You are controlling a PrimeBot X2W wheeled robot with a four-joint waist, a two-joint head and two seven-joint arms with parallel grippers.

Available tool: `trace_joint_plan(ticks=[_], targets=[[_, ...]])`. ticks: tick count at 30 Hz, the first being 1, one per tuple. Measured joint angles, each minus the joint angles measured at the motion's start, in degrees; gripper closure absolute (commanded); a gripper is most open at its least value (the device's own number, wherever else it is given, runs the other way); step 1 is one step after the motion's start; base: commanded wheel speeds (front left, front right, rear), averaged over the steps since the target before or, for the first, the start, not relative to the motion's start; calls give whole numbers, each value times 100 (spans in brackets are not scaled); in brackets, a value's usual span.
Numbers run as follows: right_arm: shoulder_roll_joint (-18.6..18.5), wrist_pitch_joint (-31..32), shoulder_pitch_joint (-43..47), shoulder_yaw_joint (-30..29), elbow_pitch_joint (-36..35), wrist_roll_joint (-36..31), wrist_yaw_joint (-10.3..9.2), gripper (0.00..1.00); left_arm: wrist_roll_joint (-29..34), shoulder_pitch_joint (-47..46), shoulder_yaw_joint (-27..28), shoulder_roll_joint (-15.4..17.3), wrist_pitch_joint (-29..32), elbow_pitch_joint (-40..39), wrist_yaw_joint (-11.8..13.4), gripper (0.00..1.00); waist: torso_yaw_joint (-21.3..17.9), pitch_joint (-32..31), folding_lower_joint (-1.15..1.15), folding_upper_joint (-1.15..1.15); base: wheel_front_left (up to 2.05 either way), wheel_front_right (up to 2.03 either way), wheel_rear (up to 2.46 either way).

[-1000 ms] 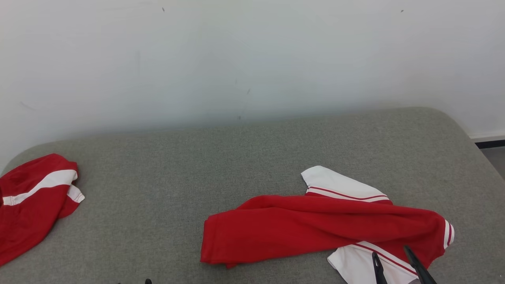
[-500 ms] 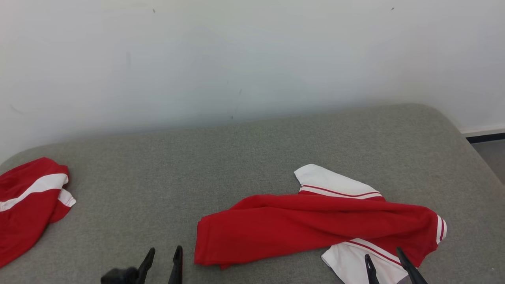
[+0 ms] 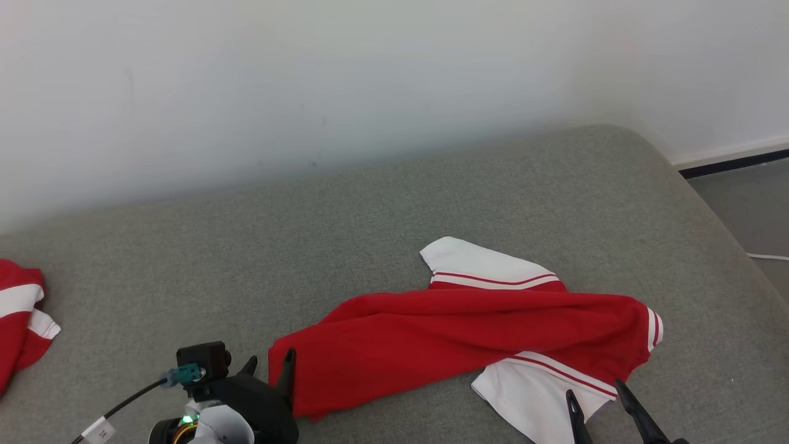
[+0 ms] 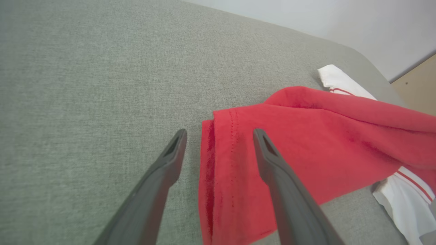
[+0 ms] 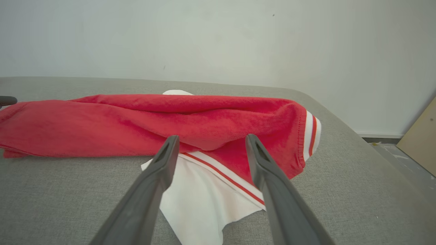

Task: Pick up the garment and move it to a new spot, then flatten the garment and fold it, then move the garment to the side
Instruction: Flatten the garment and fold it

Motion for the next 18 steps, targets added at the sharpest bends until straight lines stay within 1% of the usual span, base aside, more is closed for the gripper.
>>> trace_joint_plan(ticks=[3, 8, 12, 14, 15, 16, 18], targets=[[-1, -2, -18, 29, 1, 11, 0, 0, -89, -164, -1, -21, 126, 149, 55, 0, -79, 57, 0, 0, 0, 0, 0], [11, -32, -31, 88, 21, 44, 0, 0, -261, -348, 5, -22, 539, 366, 177, 0, -176, 116, 0, 0, 0, 0, 0], [24, -49, -46, 100, 51, 59, 0, 0, -399, -487, -3, -23, 838, 386, 141, 0, -222, 137, 0, 0, 0, 0, 0], [32, -54, -55, 110, 69, 90, 0, 0, -447, -493, -27, -25, 981, 401, 101, 96, -244, 141, 0, 0, 0, 0, 0], [36, -57, -59, 113, 73, 97, 0, 0, -468, -498, -49, -24, 1045, 401, 96, 100, -254, 143, 0, 0, 0, 0, 0], [41, -60, -67, 115, 76, 102, 0, 0, -478, -499, -60, -25, 1076, 391, 90, 100, -265, 146, 0, 0, 0, 0, 0], [44, -86, -83, 119, 77, 119, 0, 0, -475, -511, -46, -13, 954, 336, 126, 100, -280, 158, 0, 0, 0, 0, 0]])
